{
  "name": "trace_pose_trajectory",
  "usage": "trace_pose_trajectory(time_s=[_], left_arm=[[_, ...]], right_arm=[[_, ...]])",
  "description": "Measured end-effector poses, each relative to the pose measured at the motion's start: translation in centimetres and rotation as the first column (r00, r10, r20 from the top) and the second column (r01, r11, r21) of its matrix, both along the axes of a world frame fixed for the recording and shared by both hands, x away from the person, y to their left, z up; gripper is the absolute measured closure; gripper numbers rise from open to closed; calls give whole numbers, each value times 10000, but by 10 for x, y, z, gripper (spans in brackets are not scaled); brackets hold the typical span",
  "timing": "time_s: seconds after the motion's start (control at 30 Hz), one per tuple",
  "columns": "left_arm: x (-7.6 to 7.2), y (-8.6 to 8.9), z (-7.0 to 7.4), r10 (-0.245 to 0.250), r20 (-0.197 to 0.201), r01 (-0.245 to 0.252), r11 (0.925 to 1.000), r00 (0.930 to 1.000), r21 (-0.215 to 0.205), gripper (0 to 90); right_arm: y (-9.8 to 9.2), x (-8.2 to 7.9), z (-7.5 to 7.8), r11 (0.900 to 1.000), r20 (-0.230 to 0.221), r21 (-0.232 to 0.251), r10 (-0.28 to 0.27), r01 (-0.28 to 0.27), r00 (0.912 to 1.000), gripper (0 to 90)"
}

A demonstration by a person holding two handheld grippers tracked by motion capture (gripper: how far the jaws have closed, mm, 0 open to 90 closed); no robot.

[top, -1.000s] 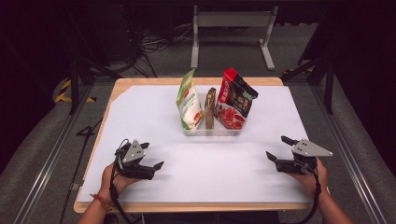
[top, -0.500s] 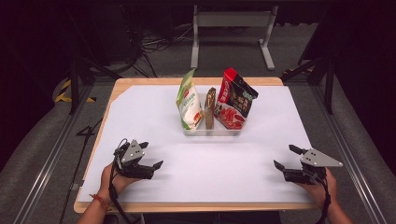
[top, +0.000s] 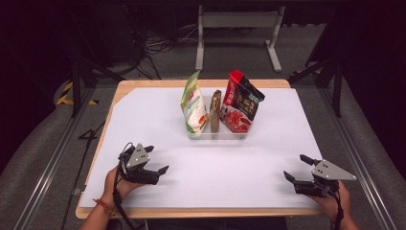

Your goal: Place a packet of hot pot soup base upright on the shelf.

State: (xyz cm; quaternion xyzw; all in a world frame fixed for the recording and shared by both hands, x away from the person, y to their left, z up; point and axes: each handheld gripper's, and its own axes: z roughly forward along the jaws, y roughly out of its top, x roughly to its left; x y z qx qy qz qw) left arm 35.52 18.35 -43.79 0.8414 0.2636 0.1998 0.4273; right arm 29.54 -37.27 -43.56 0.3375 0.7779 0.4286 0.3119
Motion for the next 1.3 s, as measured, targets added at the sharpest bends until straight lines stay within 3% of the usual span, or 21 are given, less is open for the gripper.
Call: trace_pose_trajectory(time_s=[0.23, 0.67, 1.3], left_arm=[[0, 0, 1, -44, 44, 45, 10000, 10000, -35, 129], [1, -1, 0, -7, 4, 7, 10000, 10000, 52, 129], [2, 1, 1, 105, -38, -105, 9999, 9999, -9, 129]], right_arm=[[-2, -2, 1, 9998, 112, 69, -179, 178, 9998, 174], [3, -1, 1, 9999, 179, -156, -28, 31, 9998, 174], [5, 0, 2, 9999, 228, -122, 52, -49, 9997, 174]])
